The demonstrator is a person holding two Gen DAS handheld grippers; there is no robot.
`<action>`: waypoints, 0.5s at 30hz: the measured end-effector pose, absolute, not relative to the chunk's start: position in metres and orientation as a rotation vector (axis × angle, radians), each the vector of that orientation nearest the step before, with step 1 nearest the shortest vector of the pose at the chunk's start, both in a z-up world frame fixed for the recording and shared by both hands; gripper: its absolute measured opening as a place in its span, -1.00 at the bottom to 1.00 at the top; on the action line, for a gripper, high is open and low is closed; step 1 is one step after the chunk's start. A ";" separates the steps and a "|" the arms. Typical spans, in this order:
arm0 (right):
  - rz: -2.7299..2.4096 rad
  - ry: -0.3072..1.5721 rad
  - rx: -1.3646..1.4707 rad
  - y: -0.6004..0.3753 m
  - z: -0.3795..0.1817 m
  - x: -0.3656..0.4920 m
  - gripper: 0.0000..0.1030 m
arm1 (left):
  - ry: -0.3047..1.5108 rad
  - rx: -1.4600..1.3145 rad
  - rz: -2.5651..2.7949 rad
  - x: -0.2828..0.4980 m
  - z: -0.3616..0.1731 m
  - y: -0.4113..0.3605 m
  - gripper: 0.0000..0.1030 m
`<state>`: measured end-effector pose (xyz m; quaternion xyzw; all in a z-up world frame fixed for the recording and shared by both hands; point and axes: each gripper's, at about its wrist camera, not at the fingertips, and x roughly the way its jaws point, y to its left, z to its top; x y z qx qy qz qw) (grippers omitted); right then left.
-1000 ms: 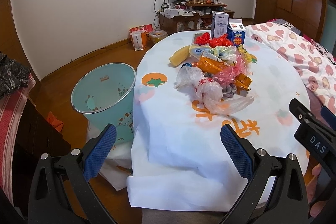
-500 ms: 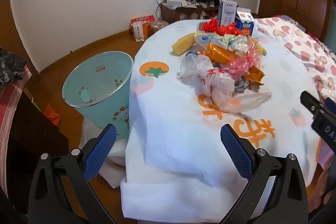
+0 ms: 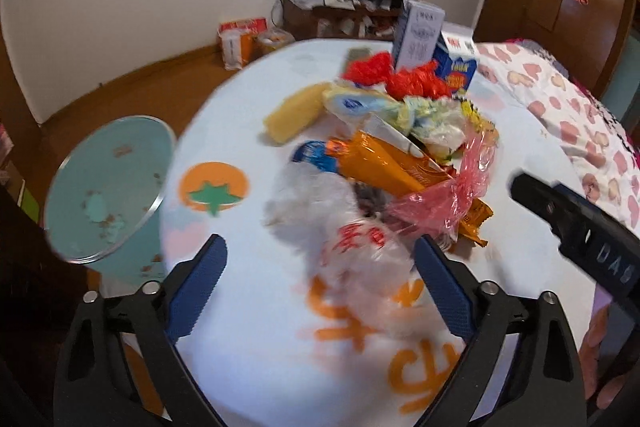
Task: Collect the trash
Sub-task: 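Grasp the clear plastic bag with the left tool while the right tool grasps the pink bag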
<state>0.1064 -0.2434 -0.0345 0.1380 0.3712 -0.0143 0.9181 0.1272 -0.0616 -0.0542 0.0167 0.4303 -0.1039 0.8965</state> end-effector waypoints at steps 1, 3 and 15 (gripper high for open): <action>-0.015 0.777 0.298 -0.242 -0.037 0.114 0.31 | 0.902 0.050 -0.216 0.131 -0.060 -0.067 0.62; -0.003 0.801 0.315 -0.239 -0.043 0.127 0.18 | 0.934 0.062 -0.227 0.136 -0.071 -0.071 0.43; 0.011 0.762 0.340 -0.237 -0.038 0.130 -0.43 | 0.906 -0.028 -0.291 0.135 -0.076 -0.039 -0.18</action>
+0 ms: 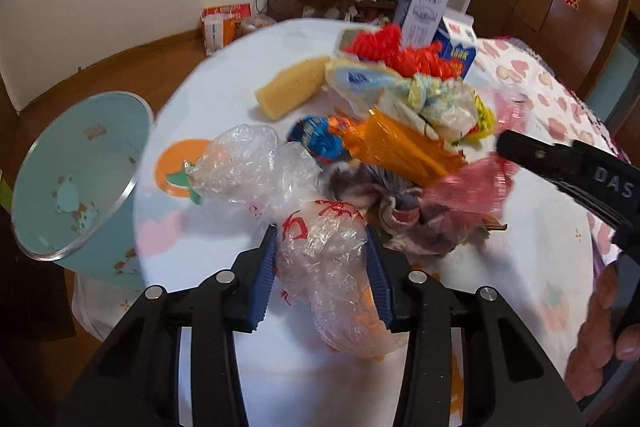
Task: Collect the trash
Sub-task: 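Grasp the clear plastic bag with the left tool while the right tool grasps the pink bag, then carry both bags over the blue bin and open both tools to drop them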
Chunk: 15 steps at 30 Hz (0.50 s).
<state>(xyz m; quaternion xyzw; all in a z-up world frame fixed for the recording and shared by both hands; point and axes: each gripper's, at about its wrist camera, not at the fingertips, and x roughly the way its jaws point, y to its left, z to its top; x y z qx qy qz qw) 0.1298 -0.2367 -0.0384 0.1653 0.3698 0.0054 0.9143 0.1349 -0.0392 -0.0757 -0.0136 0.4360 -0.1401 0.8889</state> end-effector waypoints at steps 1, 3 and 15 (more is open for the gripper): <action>0.006 0.746 0.329 -0.237 -0.033 0.128 -0.43 | 0.896 -0.027 -0.288 0.134 -0.072 -0.036 -0.18; 0.002 0.697 0.300 -0.231 -0.018 0.121 -0.43 | 0.859 -0.020 -0.273 0.130 -0.059 -0.025 -0.18; 0.282 0.712 0.152 -0.086 -0.008 0.167 -0.43 | 0.737 -0.015 0.067 0.156 -0.014 0.112 -0.17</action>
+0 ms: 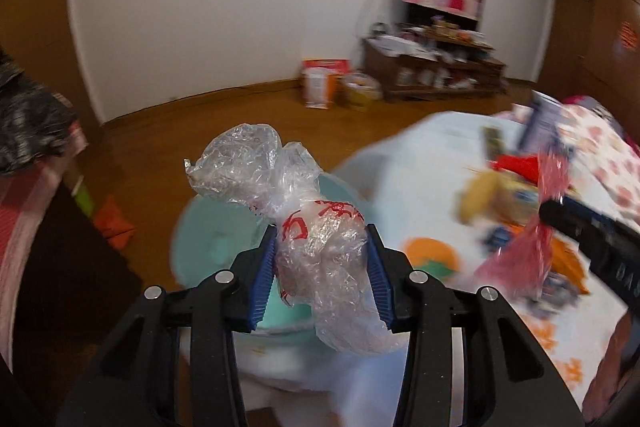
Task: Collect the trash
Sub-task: 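Carry both bags over the blue bin and open both tools to drop them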
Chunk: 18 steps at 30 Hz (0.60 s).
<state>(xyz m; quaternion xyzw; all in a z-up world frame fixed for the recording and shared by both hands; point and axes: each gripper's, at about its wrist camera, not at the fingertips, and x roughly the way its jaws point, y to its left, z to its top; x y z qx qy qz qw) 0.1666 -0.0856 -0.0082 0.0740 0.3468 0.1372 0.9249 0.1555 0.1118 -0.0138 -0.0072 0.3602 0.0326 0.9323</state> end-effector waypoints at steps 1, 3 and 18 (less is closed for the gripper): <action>0.298 0.725 0.151 -0.073 -0.012 0.173 -0.43 | 0.740 -0.015 0.085 0.158 -0.015 0.119 -0.17; 0.333 0.750 0.145 -0.051 -0.017 0.185 -0.43 | 0.754 -0.020 0.121 0.172 -0.021 0.139 -0.17; 0.479 0.920 0.013 0.059 -0.082 0.241 -0.36 | 0.916 0.001 0.168 0.222 -0.093 0.196 -0.17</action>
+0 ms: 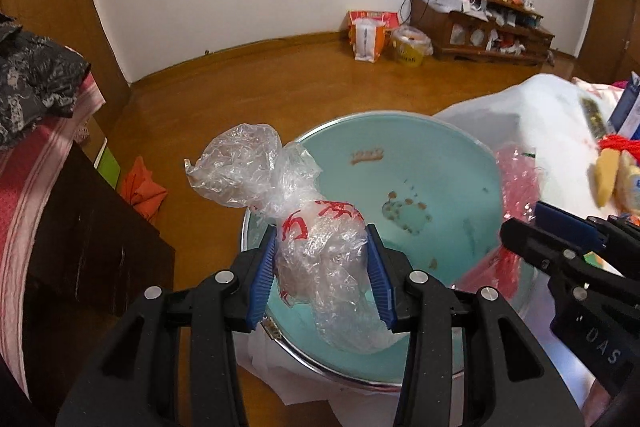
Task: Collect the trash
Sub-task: 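Carry both bags over the blue bin and open both tools to drop them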
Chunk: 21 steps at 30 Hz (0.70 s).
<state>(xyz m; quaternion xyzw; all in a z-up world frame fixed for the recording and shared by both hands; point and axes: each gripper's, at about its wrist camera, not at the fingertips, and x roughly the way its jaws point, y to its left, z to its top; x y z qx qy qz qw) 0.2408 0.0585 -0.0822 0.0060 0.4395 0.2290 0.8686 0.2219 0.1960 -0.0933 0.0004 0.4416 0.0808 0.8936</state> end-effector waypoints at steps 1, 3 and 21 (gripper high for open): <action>0.486 0.931 0.022 0.059 -0.085 0.242 -0.33 | 0.922 0.001 0.171 0.224 -0.096 0.198 -0.17; 0.504 0.941 0.043 0.057 -0.087 0.243 0.00 | 0.933 0.004 0.178 0.227 -0.102 0.200 -0.12; 0.287 0.768 0.057 -0.062 -0.035 0.169 0.50 | 0.851 -0.050 0.203 0.181 -0.061 0.168 0.87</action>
